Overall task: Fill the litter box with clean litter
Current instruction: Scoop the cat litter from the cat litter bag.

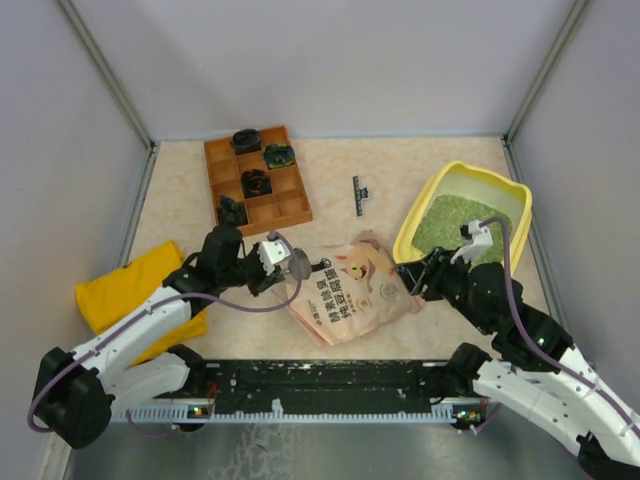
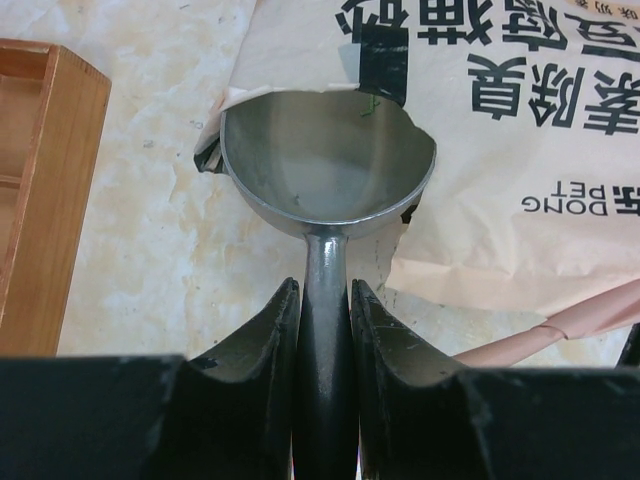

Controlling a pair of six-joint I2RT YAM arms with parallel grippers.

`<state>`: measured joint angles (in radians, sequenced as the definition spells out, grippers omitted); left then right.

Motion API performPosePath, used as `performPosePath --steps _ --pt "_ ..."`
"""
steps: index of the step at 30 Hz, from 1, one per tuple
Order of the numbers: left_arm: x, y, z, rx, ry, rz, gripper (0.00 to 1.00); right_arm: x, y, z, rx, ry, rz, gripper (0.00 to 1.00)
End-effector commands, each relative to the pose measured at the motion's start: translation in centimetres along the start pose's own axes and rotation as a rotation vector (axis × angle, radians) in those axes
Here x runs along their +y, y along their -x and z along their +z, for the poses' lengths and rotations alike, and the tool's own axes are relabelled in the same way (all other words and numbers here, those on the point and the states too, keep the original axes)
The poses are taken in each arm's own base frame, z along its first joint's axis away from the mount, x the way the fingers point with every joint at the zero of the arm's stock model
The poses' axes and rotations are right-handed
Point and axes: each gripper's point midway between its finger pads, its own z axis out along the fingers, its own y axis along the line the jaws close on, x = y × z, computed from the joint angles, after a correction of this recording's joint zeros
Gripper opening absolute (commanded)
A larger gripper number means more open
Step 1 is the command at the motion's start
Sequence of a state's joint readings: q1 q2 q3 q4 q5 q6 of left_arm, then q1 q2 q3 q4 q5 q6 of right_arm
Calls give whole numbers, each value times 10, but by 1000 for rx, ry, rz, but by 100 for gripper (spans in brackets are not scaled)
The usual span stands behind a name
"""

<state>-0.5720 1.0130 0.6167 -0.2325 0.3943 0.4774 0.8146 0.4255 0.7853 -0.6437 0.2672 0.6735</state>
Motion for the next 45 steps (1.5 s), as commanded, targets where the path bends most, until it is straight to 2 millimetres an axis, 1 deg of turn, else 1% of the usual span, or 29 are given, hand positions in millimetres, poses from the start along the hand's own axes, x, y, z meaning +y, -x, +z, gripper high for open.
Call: performPosePath --steps 1,6,11,16,22,29,34,40,45 --pt "6 6 -8 -43 12 34 0 12 15 1 -46 36 6 46" --pt "7 -10 -16 -15 29 11 0 14 14 3 -36 45 5 46" --pt "7 -13 -25 -31 39 18 0 13 10 2 -26 45 3 45" --pt "3 -12 -26 -60 30 12 0 17 14 4 -21 51 -24 46" --pt "7 -25 -31 -21 75 1 0 24 14 9 -14 71 -27 46" --pt "9 -33 -41 7 118 -10 0 26 10 11 10 82 -29 45" --pt "10 -30 -45 1 130 -4 0 26 10 13 13 80 -41 45" --pt "12 -35 -52 43 151 10 0 30 6 18 32 92 -43 45" --pt "3 -37 -55 34 123 -2 0 34 5 20 40 110 -50 45"
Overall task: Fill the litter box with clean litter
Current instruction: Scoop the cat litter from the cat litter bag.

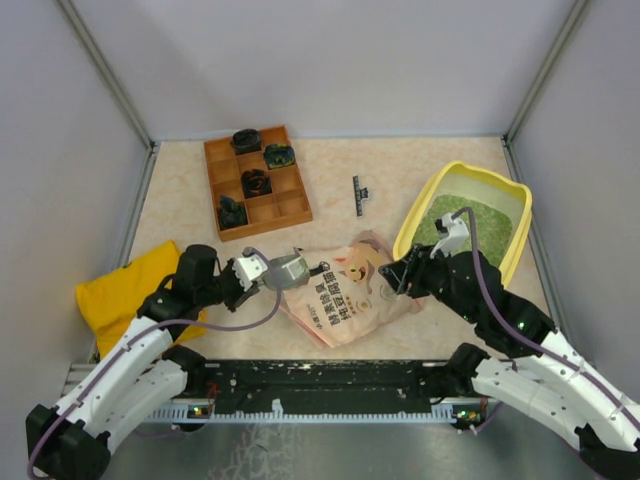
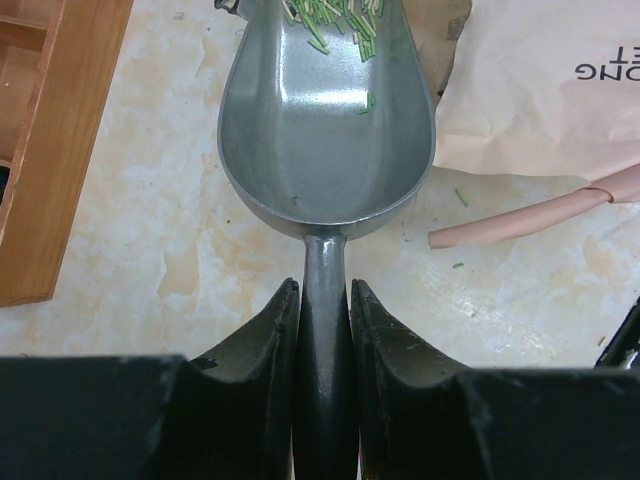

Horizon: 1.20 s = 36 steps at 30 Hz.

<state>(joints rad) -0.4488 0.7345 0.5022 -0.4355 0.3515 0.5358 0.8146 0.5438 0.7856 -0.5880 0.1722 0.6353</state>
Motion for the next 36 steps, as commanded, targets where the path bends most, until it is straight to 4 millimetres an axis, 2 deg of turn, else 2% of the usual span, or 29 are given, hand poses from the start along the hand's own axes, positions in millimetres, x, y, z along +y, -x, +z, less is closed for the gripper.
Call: performPosePath --steps 1,4,17,25,36 --pt "1 13 -8 -47 3 26 0 19 24 -3 -68 70 -8 46" --pt "2 18 -10 -64 6 47 0 21 26 -3 -73 76 -16 46" --pt "14 10 -18 9 48 97 0 25 32 -8 -82 89 -46 47" --pt "11 25 -24 -41 18 112 0 27 33 -8 -84 101 -46 47" --pt "6 29 -31 -49 1 118 0 24 31 -13 -88 97 -46 47"
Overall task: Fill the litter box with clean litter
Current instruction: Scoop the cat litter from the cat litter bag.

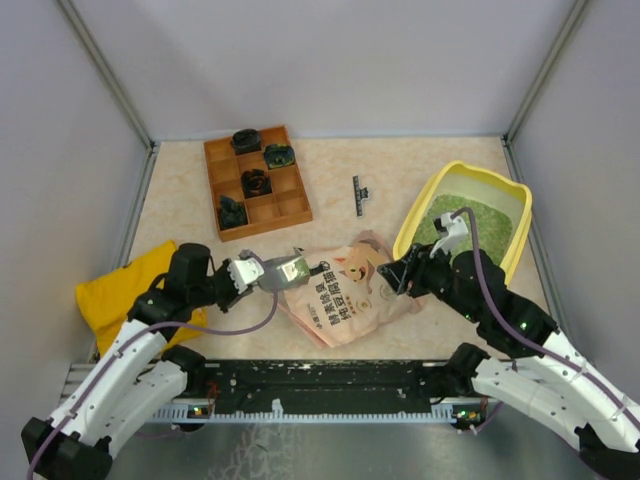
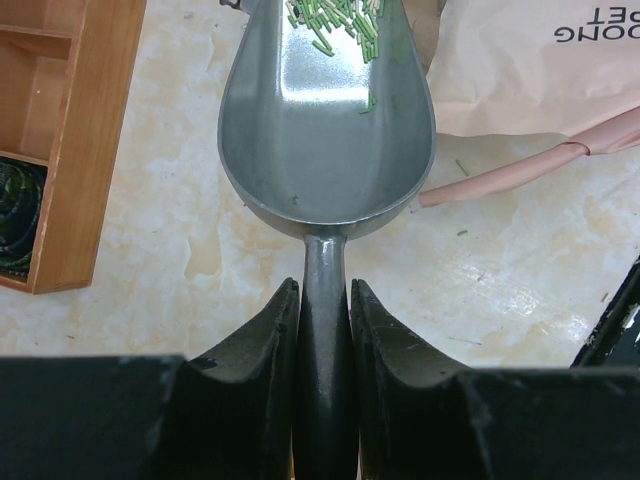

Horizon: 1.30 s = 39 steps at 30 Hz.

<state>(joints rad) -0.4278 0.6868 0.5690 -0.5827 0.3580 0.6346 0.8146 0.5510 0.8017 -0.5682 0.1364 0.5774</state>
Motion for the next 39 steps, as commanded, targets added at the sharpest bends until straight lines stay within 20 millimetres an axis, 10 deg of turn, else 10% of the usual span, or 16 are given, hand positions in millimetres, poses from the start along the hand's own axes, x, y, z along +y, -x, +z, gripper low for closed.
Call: performPosePath --steps 1,39 --pt "6 26 -12 -76 9 45 0 14 27 -11 -84 50 7 47" --pt "-1 37 -43 -104 33 26 0 19 26 -11 -74 70 11 47"
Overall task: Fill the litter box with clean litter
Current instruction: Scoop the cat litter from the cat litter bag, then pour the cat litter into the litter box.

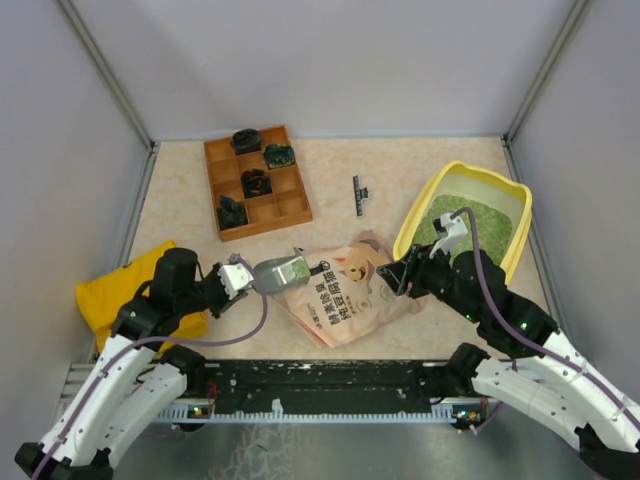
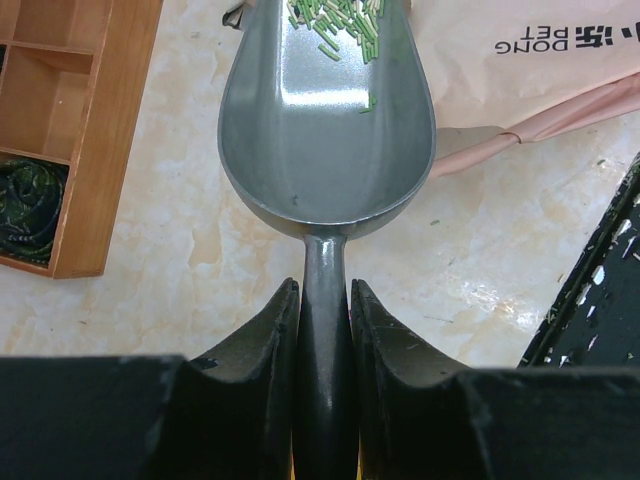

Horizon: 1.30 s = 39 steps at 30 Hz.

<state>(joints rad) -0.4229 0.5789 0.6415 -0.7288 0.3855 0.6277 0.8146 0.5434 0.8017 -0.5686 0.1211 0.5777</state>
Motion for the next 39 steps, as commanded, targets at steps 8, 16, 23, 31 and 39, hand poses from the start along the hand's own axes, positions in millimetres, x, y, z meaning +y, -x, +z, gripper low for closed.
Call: performPosePath --steps 8,16,23,31,39 --pt "9 27 -20 -77 53 29 0 17 27 -11 -79 58 16 47" --pt "9 45 -25 -140 49 28 1 18 28 -14 -78 63 24 47" --pt "15 82 -21 -257 12 10 1 18 40 -22 -110 45 15 47" --pt "36 112 5 -323 -14 -5 0 17 64 -36 -186 20 -5 47" --pt "57 158 29 -354 -69 40 0 23 92 -54 -276 25 -3 47"
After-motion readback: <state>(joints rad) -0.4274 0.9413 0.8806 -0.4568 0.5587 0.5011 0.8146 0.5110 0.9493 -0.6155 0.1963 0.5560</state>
